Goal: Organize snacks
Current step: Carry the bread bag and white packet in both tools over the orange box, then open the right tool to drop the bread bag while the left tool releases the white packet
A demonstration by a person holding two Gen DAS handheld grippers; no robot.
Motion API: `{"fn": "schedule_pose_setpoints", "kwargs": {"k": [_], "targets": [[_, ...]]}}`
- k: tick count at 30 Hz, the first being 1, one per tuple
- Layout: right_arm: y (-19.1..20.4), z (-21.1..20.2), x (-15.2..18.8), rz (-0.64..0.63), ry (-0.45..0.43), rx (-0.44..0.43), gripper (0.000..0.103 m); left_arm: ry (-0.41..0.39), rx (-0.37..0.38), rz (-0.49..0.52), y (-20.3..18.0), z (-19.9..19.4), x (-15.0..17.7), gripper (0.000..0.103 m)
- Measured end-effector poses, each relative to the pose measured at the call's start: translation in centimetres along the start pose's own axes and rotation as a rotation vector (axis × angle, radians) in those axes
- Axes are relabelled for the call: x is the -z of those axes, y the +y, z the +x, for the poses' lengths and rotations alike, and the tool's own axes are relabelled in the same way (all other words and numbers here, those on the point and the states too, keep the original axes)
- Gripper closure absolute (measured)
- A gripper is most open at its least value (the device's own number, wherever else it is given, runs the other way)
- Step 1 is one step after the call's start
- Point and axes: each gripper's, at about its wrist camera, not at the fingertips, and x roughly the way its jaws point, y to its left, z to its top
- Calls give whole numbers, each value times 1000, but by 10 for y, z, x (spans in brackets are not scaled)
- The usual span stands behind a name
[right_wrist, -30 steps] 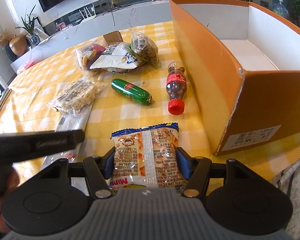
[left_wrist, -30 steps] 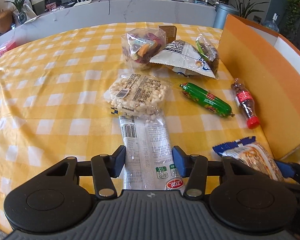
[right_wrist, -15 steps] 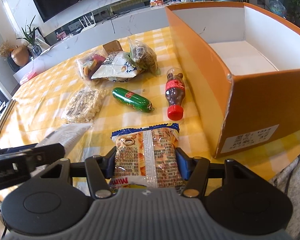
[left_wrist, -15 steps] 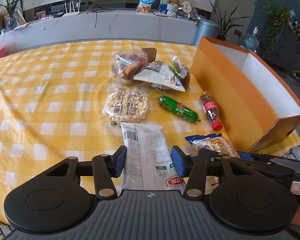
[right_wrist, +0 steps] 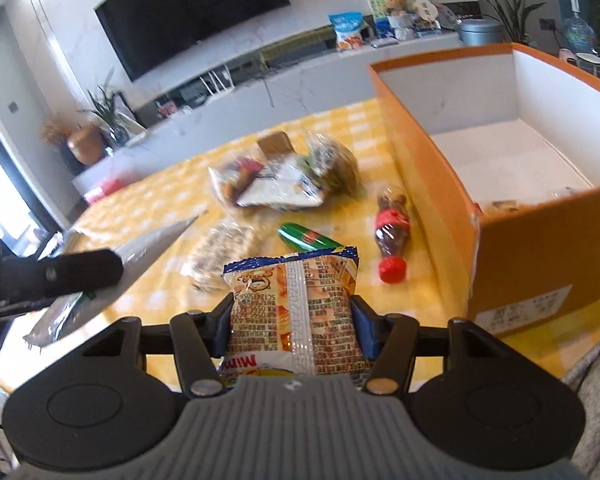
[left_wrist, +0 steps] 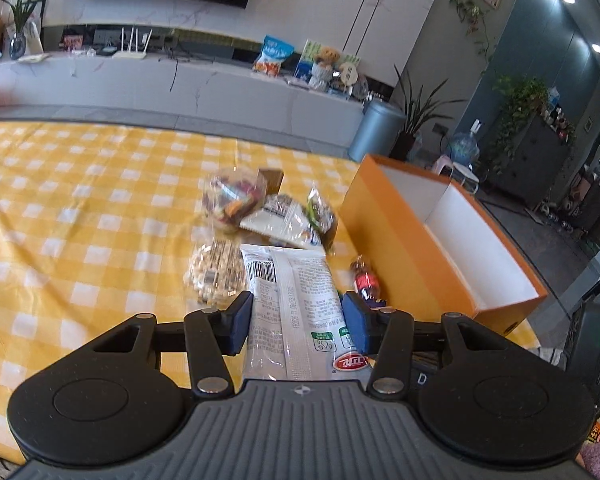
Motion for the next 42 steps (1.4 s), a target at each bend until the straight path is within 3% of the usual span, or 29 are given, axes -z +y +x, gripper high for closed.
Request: {"fn": "schedule_pose_setpoints", "kwargs": {"k": [4, 9, 14, 18, 22, 26, 28, 33, 39, 42], "targets": [[1, -18, -10, 22, -56, -76, 46, -48, 8, -1, -8, -4, -13, 47], [-3, -51, -30, 34, -186, -147, 46, -82, 41, 21, -23, -1, -28, 47], [-26, -70, -62, 93, -276, -55, 46, -105, 81, 30, -38, 8, -37, 47], [-63, -79, -93, 213, -330, 42, 46, -114, 128, 52, -54, 13, -43, 47], [-95, -73, -133, 313, -314, 147, 46, -129, 163, 73, -71, 22, -50, 47], [-118, -52, -168, 327, -240, 224, 46, -111, 181, 79, -85, 42, -57, 47], [-135, -45, -167, 361, -206, 230, 46, -94, 195, 71, -91, 52, -60, 47], [-165, -33, -128, 462, -199, 173, 46, -61, 213, 84, -98, 77, -65, 47], [-179, -34, -129, 472, -206, 144, 46, -43, 236, 73, -101, 92, -66, 47], [-173, -20, -132, 444, -151, 135, 46, -46, 241, 82, -100, 96, -65, 47]]}}
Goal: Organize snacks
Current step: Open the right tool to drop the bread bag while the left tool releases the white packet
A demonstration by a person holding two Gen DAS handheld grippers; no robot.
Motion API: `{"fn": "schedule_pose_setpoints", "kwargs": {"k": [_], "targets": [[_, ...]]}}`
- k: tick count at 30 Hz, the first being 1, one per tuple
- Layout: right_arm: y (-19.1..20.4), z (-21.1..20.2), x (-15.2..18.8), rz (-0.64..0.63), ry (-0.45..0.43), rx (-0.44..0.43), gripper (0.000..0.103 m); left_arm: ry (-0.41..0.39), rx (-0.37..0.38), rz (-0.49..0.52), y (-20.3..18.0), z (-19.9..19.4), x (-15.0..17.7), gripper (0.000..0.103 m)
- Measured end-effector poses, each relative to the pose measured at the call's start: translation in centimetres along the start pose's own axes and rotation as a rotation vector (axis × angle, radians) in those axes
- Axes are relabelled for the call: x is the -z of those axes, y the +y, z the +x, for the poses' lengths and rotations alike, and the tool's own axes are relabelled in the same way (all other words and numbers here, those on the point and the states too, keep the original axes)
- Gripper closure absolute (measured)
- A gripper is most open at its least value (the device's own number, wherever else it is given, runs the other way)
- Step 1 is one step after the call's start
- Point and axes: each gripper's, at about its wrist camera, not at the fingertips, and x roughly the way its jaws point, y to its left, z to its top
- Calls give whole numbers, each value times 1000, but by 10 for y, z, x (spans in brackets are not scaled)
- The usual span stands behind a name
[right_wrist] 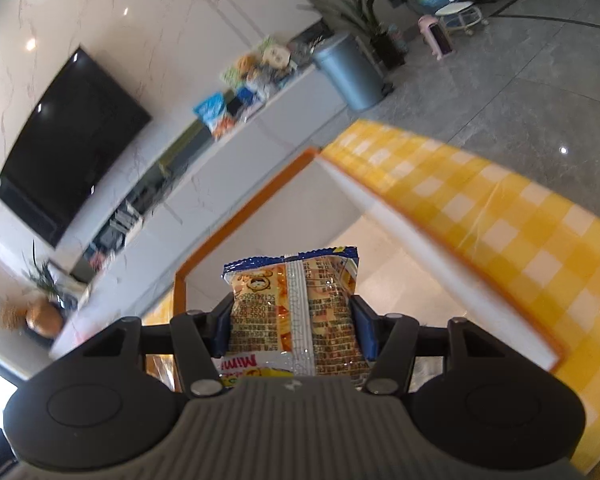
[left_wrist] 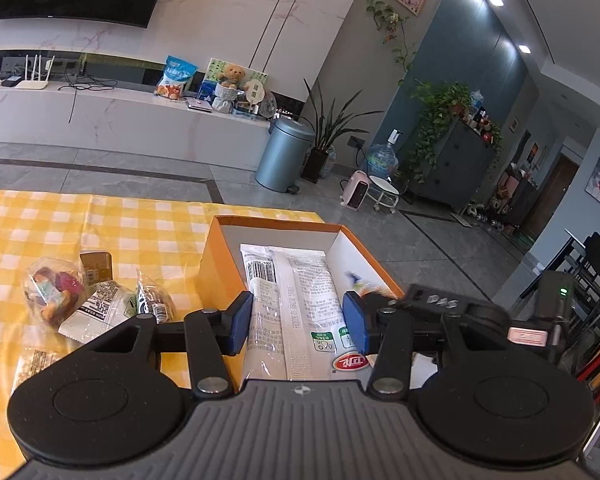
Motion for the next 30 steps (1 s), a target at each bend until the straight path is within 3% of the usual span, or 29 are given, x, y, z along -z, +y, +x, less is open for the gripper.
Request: {"fn": "schedule_pose_setpoints", "kwargs": {"k": [11, 14, 15, 19, 23, 25, 30], "targets": [[32, 33, 16, -186, 147, 30, 43, 18, -12, -10, -3, 2, -4, 47], [32, 31, 16, -178, 168, -21, 22, 26, -16, -7, -7, 0, -5, 47], [31, 27, 14, -160, 150, -26, 13, 26, -17, -5, -8, 0, -6, 47], [24, -2, 6, -128, 34, 1, 10, 26, -21, 14, -15, 4, -10, 47], [11, -34, 2, -163, -146, 180, 9, 56, -5, 38, -27, 20, -16, 47], [2, -45, -2, -169, -205, 220, 9, 74, 28, 60, -36, 32, -19, 47], [-31, -61, -8, -103, -223, 120, 9, 191, 138, 57, -53, 75, -20, 47]]}}
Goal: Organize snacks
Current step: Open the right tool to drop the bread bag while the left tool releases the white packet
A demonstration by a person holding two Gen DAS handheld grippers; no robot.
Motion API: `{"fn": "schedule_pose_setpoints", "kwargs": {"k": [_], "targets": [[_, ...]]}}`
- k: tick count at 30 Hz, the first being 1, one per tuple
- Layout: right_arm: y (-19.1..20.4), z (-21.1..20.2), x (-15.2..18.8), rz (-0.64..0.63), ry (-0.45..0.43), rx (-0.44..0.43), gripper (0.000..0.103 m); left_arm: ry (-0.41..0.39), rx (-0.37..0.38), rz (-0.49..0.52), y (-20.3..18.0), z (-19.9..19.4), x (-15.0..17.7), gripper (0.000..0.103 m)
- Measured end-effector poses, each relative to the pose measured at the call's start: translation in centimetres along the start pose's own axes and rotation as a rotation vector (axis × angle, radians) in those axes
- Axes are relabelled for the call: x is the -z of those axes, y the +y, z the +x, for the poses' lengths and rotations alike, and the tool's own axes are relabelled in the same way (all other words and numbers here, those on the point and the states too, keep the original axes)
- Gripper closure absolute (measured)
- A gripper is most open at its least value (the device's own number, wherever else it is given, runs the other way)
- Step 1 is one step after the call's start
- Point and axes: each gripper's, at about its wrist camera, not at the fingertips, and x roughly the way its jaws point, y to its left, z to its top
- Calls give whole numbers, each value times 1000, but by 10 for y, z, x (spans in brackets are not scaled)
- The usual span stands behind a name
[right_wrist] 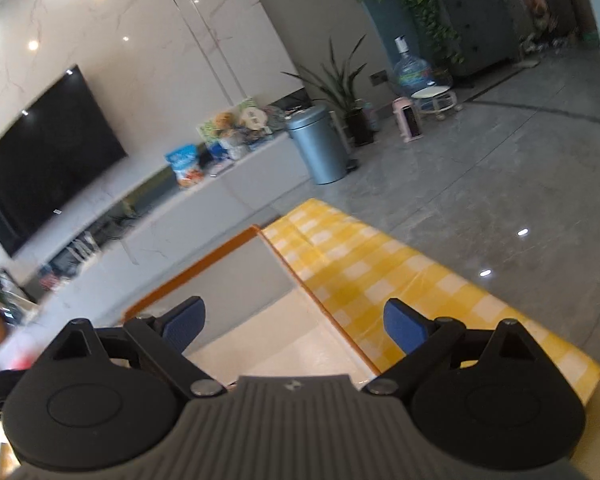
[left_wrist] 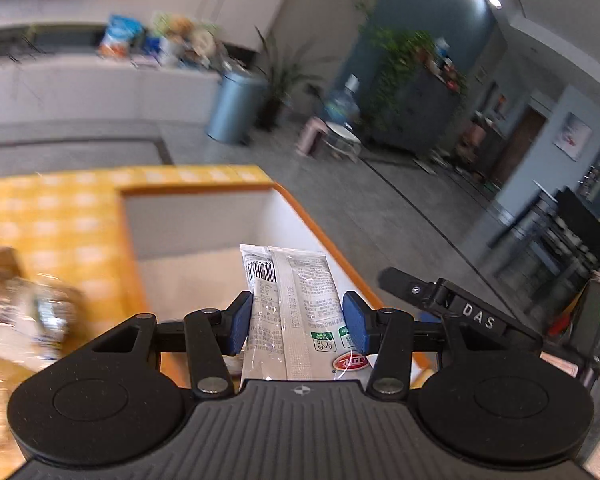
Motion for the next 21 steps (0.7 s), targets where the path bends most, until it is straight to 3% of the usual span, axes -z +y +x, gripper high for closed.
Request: {"fn": "schedule_pose_setpoints", "kwargs": {"k": [9, 13, 21], "targets": [[-1, -4, -1, 28, -25, -43, 9, 85, -15, 11, -6, 60, 10, 47], [1, -1, -1, 22, -31, -27, 9, 112, -34, 42, -8, 73, 14, 47], [2, 0, 0, 32, -25, -19, 9, 161, 3, 116, -13, 84, 15, 47]]}}
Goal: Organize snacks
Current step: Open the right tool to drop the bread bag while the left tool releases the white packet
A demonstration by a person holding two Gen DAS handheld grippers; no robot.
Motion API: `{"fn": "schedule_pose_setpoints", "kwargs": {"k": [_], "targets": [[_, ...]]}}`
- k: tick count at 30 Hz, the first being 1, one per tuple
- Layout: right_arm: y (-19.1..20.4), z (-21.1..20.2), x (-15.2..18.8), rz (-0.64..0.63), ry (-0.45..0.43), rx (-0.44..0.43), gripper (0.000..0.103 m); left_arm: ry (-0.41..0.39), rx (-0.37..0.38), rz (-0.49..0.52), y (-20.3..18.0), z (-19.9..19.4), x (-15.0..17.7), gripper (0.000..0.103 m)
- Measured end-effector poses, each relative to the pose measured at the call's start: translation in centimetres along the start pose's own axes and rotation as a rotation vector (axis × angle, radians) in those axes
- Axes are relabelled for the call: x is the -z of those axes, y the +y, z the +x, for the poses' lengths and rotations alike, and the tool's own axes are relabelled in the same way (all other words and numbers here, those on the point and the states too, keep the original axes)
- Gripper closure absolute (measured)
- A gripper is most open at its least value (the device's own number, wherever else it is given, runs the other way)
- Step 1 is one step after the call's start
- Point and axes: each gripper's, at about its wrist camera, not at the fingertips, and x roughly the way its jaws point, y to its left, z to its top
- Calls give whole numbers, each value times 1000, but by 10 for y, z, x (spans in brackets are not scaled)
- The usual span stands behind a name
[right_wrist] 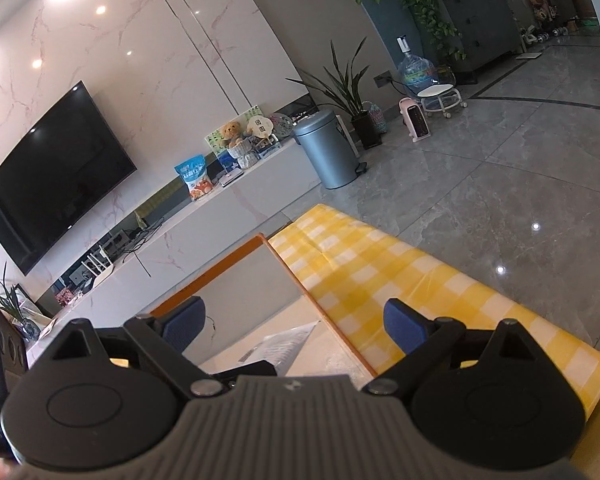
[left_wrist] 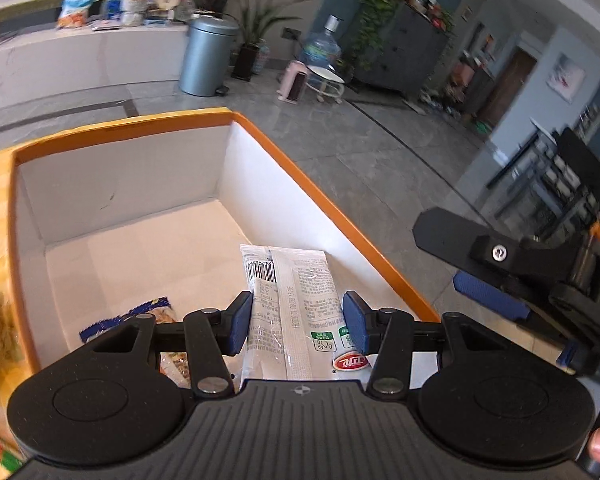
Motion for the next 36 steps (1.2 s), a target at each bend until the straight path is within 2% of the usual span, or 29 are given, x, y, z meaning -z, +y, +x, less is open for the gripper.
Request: {"fn": "schedule_pose_setpoints", "kwargs": {"k": [4, 6, 7, 8, 13, 21, 24, 27, 30, 33, 36], "targets": [[0, 0, 1, 1, 4, 7, 9, 38, -20, 71, -6, 7, 0, 46], [0, 1, 2, -3, 6, 11, 9, 30, -25, 87, -8, 4, 2, 38], [0, 1, 1, -4, 7, 12, 9, 27, -39, 85, -9, 2, 3, 19], [1, 1, 1, -5, 7, 13, 9, 18, -60, 79, -10, -1, 4, 4], [4, 2, 1, -15, 4, 16, 9, -46, -146, 86, -16, -19, 12, 4], [11, -9, -1, -14, -16, 8, 9, -80, -221, 127, -22, -53, 19, 4], [19, -13, 0, -21, -13, -19, 9, -106, -238, 104, -21, -72, 20, 4], [32, -19, 1, -34, -14, -51, 9, -127, -235, 85, -18, -95, 20, 4], [59, -28, 6, -151, -51, -4, 9, -140, -244, 65, -14, -120, 21, 4], [79, -36, 12, -204, -43, -44, 9, -147, -298, 45, -8, -146, 25, 4], [99, -41, 22, -209, -14, -43, 9, -147, -367, 26, -5, -174, 29, 4]]}}
